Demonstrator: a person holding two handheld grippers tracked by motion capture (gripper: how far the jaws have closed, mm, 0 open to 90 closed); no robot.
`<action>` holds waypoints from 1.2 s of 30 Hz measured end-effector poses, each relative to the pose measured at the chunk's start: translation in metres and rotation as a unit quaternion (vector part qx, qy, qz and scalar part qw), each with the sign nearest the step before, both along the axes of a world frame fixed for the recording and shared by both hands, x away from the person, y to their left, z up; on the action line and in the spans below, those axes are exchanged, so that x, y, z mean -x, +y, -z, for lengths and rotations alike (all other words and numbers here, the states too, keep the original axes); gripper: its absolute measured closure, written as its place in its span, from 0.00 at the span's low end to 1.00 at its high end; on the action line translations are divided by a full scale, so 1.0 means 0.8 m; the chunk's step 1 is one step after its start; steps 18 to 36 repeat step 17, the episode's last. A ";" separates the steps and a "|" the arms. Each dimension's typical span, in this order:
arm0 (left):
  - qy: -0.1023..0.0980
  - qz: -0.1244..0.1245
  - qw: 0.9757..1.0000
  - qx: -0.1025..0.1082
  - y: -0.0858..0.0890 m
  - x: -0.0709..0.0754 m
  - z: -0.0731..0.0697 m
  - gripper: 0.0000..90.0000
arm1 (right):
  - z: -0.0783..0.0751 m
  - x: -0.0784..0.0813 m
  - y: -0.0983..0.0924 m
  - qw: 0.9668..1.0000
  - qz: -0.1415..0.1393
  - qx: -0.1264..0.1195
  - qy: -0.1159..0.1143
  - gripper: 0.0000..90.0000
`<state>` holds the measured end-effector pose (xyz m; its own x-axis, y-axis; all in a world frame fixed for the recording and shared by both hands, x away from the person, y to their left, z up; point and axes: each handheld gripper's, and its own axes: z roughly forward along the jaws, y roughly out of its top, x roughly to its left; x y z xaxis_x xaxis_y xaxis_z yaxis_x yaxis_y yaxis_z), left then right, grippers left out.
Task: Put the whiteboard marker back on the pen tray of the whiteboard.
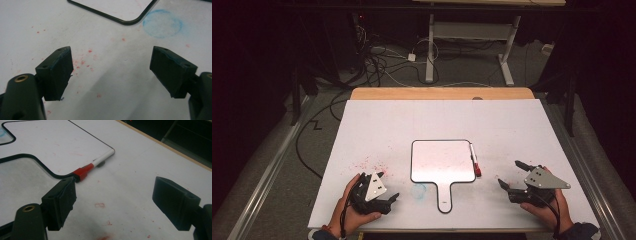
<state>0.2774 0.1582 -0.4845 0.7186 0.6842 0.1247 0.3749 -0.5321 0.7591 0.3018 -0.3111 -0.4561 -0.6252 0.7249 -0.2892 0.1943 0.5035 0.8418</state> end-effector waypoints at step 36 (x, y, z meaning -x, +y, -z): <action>-0.005 0.011 1.000 -0.018 -0.003 -0.010 -0.002 0.20 | 0.000 0.004 -0.003 1.000 0.006 0.004 -0.006 0.22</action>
